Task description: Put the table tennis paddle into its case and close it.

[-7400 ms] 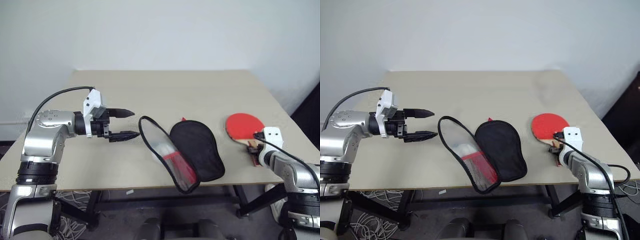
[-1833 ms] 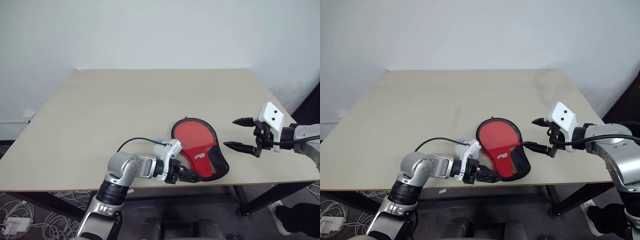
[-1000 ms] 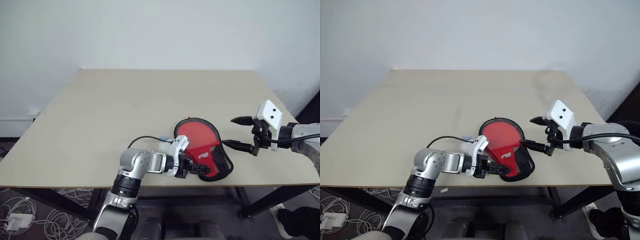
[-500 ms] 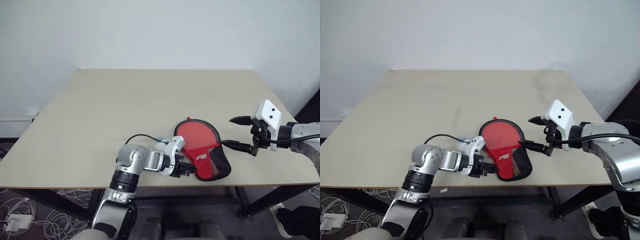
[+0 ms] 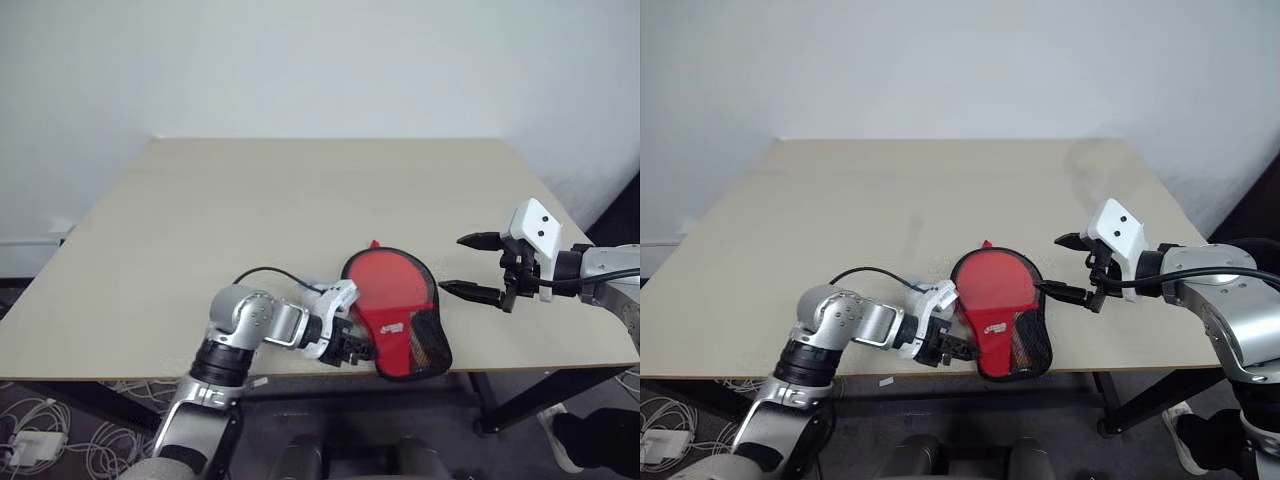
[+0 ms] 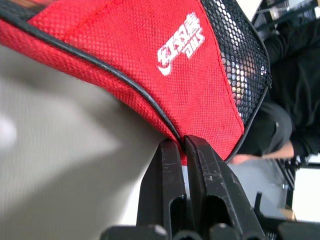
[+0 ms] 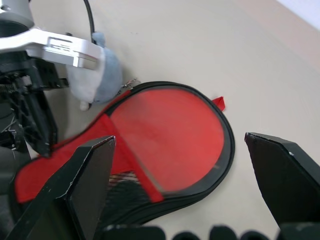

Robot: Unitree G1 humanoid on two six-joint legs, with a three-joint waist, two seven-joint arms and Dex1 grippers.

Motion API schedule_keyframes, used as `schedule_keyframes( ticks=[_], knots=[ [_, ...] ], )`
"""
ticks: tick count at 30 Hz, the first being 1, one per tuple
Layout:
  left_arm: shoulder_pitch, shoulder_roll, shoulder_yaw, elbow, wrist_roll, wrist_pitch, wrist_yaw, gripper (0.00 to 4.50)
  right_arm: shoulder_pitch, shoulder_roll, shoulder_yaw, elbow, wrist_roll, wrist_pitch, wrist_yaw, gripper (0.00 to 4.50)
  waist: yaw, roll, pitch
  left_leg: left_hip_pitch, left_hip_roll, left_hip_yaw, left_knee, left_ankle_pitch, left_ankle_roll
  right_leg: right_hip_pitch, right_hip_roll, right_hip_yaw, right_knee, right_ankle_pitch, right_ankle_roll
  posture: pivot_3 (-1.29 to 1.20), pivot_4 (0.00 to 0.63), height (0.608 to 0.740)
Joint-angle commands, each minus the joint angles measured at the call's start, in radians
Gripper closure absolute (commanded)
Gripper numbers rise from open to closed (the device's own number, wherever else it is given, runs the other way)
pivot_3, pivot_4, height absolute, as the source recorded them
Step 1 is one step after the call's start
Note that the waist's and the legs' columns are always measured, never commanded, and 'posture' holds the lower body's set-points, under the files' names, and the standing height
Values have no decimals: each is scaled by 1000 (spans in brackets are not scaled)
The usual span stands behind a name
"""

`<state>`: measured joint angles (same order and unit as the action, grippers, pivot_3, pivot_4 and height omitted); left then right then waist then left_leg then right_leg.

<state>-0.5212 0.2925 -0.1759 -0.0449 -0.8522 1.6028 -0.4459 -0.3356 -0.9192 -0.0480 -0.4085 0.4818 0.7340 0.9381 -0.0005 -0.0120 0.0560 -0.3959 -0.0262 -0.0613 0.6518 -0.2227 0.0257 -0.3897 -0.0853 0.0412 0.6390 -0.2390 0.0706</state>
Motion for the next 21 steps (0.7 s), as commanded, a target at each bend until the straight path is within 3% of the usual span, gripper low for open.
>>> schedule_keyframes(
  ticks=[1, 10, 17, 21],
  knots=[
    [15, 52, -33, -76, -166, 12, 43, 4412, -11, 3, -12, -35, 14, -1, -7, 0, 1, 0, 0, 0, 0, 0, 0, 0, 0, 0, 0, 0, 0, 0, 0, 0, 0, 740],
    [36, 140, -70, -113, -383, 12, 186, 4412, -13, 6, 1, -41, 21, 6, -9, 0, 0, 0, 0, 0, 0, -1, 0, 0, 0, 0, 0, 0, 0, -1, -2, 0, 0, 740],
    [29, 129, -66, -97, -375, 12, 233, 4412, -26, 8, 11, -31, 18, 2, -10, 0, 1, 0, 0, 0, 0, 0, 0, 0, 0, 0, 0, 0, 0, -1, -3, 0, 0, 740],
    [24, 130, -61, -99, -361, 12, 235, 3516, -31, 9, 16, -26, 15, -1, -9, 0, 1, 0, 0, 0, 0, 0, 0, 0, 0, 0, 0, 0, 0, -1, -3, 0, 0, 740]
  ],
)
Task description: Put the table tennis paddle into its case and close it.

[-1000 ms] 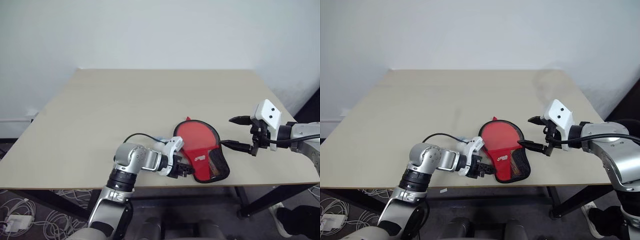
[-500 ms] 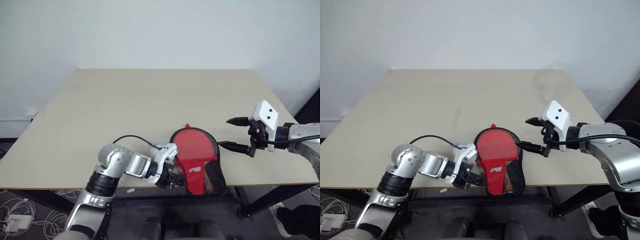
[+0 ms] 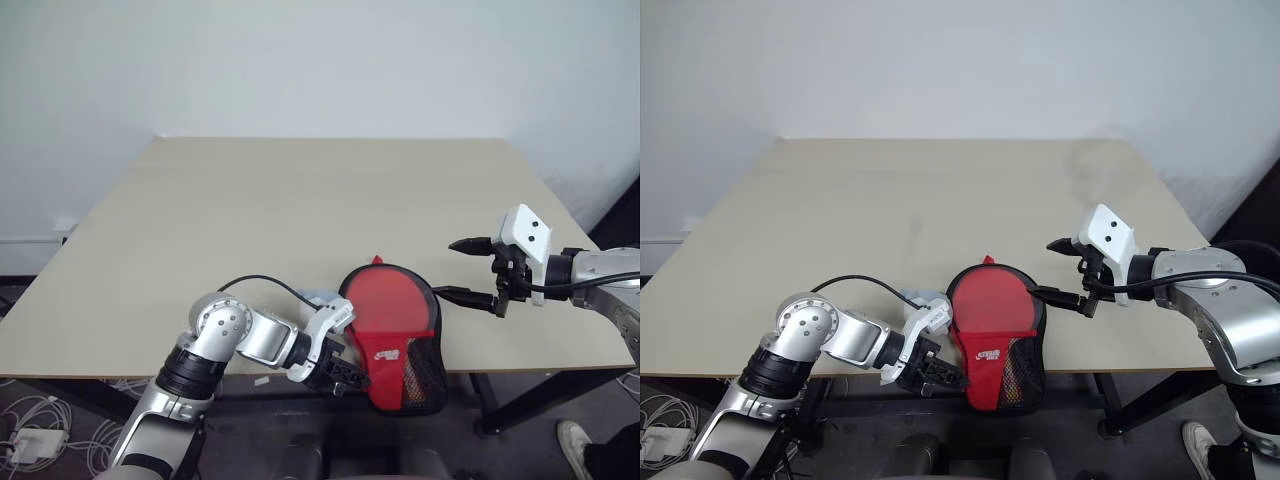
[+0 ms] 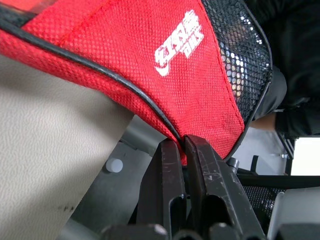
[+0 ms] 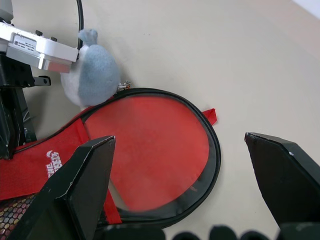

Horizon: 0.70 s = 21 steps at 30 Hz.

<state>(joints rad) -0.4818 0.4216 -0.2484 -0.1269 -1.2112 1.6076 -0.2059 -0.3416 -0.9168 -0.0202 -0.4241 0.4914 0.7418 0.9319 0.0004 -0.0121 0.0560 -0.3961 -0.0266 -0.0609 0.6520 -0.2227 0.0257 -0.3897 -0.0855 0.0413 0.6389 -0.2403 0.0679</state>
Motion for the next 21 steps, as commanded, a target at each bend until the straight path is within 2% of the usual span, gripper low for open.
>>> schedule_keyframes(
  ticks=[1, 5, 8, 11, 16, 17, 21],
  knots=[
    [-16, 6, 11, -19, -3, 7, -9, 3196, -27, 7, -11, -9, 6, -9, -3, 0, 0, 0, 0, 0, 0, 0, 0, 0, 0, 0, 0, 0, 0, 0, 0, 0, 0, 740],
    [-26, 37, 17, -32, 8, 7, -18, 1857, -34, 9, -6, -5, 4, -12, -1, 0, 0, 0, 0, 0, 0, 0, 0, 0, 0, 0, 0, 0, 0, 0, 0, 0, 0, 740],
    [-38, 107, 14, -85, -9, 7, -59, 897, -37, 9, -5, -2, 4, -13, 2, 0, -1, 0, 0, 0, 0, 0, 0, 0, 0, 0, 0, 0, 0, 0, 0, 0, 0, 740],
    [-39, 215, 34, -162, -79, 7, -154, 897, -37, 6, -9, 3, 5, -15, 7, 0, -5, -1, 1, 0, 1, 1, -1, 0, 0, -2, 1, 0, 0, 0, -1, 0, 0, 740],
    [-52, 325, 53, -234, -41, -19, -291, 897, -43, 14, -3, 18, 0, -25, 10, 0, 1, 0, 1, 0, 0, 0, -1, 0, 0, -2, 0, -1, -1, 0, -1, 0, 0, 740],
    [-52, 334, 49, -236, -23, -31, -306, 897, -45, 16, -1, 19, -1, -26, 10, 0, 1, 0, 1, 0, 0, 0, -1, -2, -3, -2, 0, -1, -2, 0, -1, 0, 0, 740],
    [-83, 265, 74, -102, 124, -147, -265, 897, -67, 36, 13, 31, -8, -31, 6, 0, 1, 0, 1, 0, 0, 0, 0, -2, -4, -1, 0, -1, -2, 0, -1, 0, 0, 740]
  ],
)
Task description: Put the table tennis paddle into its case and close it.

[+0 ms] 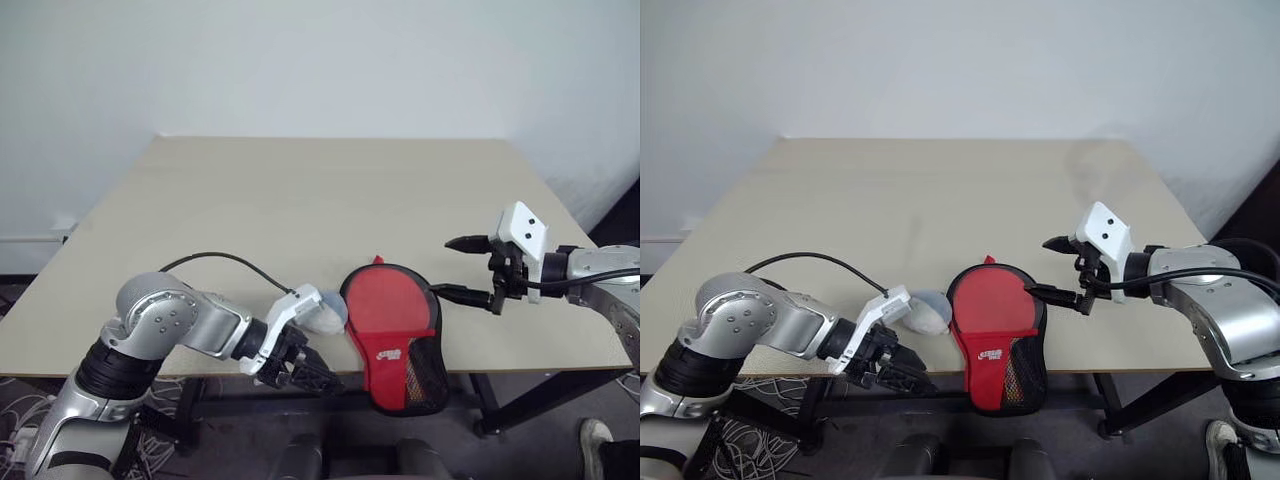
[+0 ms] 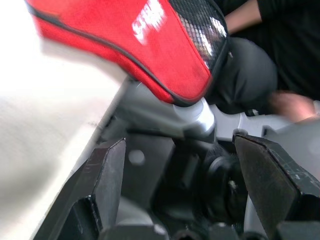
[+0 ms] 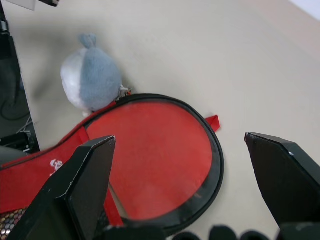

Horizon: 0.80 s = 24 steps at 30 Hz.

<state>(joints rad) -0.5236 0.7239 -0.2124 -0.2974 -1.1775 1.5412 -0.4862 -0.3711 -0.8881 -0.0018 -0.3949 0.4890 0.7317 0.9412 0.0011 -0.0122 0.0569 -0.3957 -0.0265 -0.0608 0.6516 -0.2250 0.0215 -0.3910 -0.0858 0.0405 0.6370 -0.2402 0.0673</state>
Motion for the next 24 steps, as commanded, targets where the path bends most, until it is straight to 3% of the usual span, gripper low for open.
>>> schedule_keyframes(
  ticks=[1, 10, 19, 24],
  knots=[
    [-48, -54, 38, 89, 117, -98, 18, 897, -42, 11, -2, 4, -6, -21, -4, 0, 0, -1, 0, 0, 0, 0, 0, 0, 1, 0, 0, 0, 0, 0, 0, 0, 0, 740],
    [-49, -159, 26, 165, 284, -174, 27, 897, -59, 35, 10, -1, -6, -16, -15, 0, -1, -1, 0, -1, 0, 0, -1, 2, 4, 0, 1, 1, 1, 0, 0, 0, 0, 740],
    [-131, -133, -3, 249, 424, -283, -91, 897, -51, 50, 18, -9, -5, -10, -32, 0, -1, -1, 0, -1, 0, 0, 0, 2, 4, 1, 1, 0, 1, 0, 0, 0, 0, 740],
    [-181, -118, -58, 285, 536, -436, -208, 897, -59, 55, 25, -3, -6, -10, -36, 0, -1, -1, 0, -1, 0, 0, -1, 2, 4, 0, 1, 0, 1, 0, 0, 0, 0, 740]
  ],
)
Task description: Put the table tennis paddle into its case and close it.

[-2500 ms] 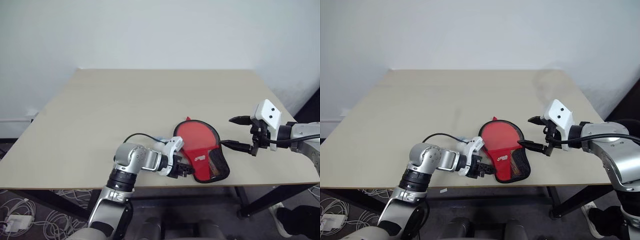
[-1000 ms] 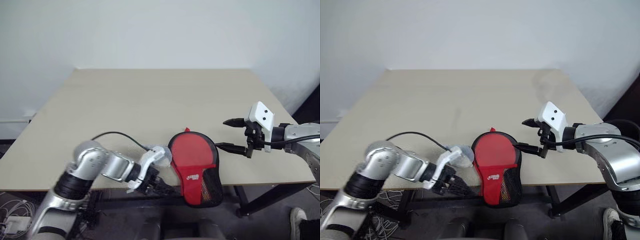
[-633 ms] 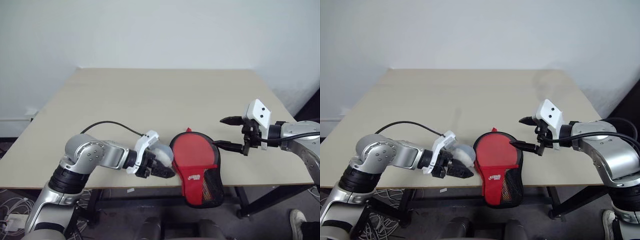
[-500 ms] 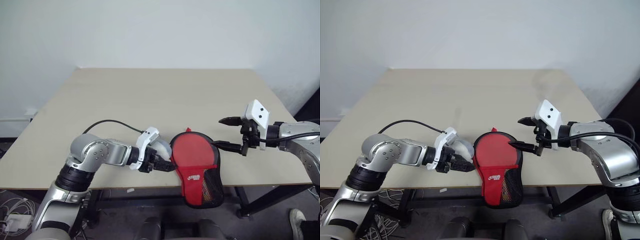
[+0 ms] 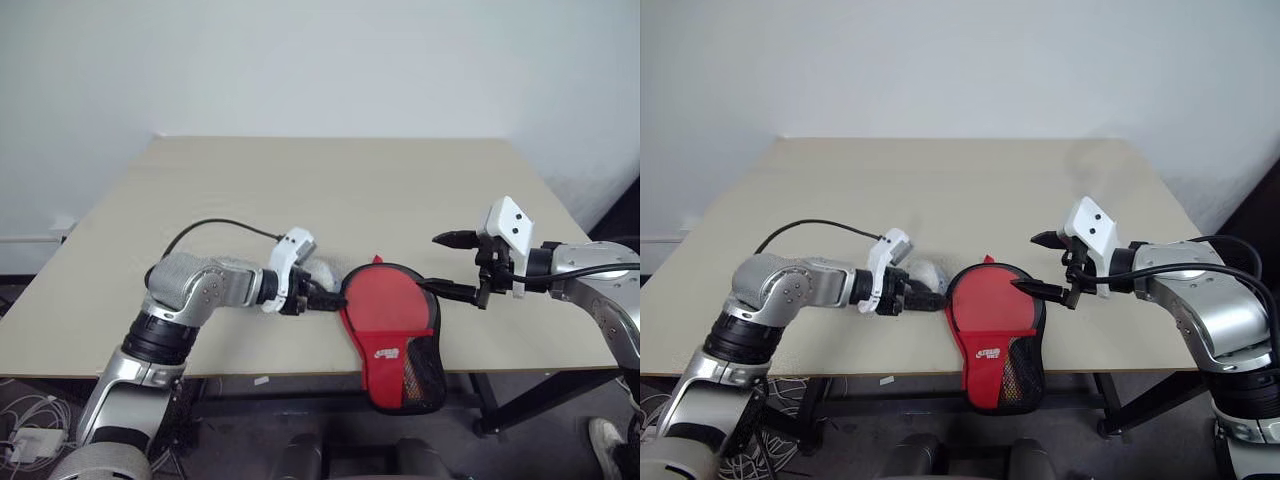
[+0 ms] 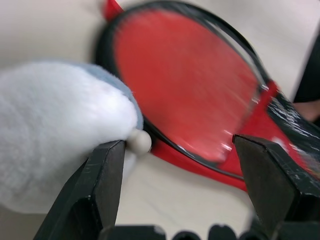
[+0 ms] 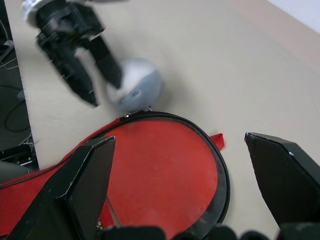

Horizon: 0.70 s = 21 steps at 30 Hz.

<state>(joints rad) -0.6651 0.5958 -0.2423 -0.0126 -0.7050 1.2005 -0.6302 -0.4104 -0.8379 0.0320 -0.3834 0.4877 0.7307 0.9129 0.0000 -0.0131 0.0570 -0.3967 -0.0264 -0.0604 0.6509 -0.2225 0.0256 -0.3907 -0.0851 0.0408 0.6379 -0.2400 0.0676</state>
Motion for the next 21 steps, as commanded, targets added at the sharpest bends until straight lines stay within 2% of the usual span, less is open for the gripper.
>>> schedule_keyframes(
  ticks=[1, 6, 13, 18, 21],
  knots=[
    [-45, 10, -38, 2, 82, -127, -88, 897, -21, 6, -8, -14, -5, -9, -8, 0, 0, 0, 0, 0, 0, 0, 0, 0, 0, 0, 0, 0, 0, 0, 0, 0, 0, 740],
    [-61, -13, -63, 24, 164, -268, -181, 897, -24, 10, -4, -14, -5, -9, -11, 0, 0, 0, 0, 0, 0, 0, 0, 0, 0, 0, 0, 0, 0, 0, 0, 0, 0, 740],
    [-118, -147, -24, 102, 258, -500, -193, 897, -31, 13, 1, -10, -6, -9, -14, 0, 4, -1, 0, -1, 0, 0, 1, 0, 0, 0, 0, 0, -1, 1, 1, 0, 0, 740],
    [-106, -214, -19, 55, 247, -537, -232, 897, -32, 8, -3, -3, -10, -13, -9, 0, 3, -1, 0, -1, 0, 0, 0, 0, 0, 0, 0, 0, 0, 2, 3, 0, 0, 740],
    [-57, -223, -49, -10, 242, -526, -265, 897, -39, -3, -9, 19, -21, -24, -1, 0, 0, -1, 0, -1, 0, 0, 0, 0, 0, 0, 1, 0, 0, 2, 3, 0, 0, 740]
  ],
)
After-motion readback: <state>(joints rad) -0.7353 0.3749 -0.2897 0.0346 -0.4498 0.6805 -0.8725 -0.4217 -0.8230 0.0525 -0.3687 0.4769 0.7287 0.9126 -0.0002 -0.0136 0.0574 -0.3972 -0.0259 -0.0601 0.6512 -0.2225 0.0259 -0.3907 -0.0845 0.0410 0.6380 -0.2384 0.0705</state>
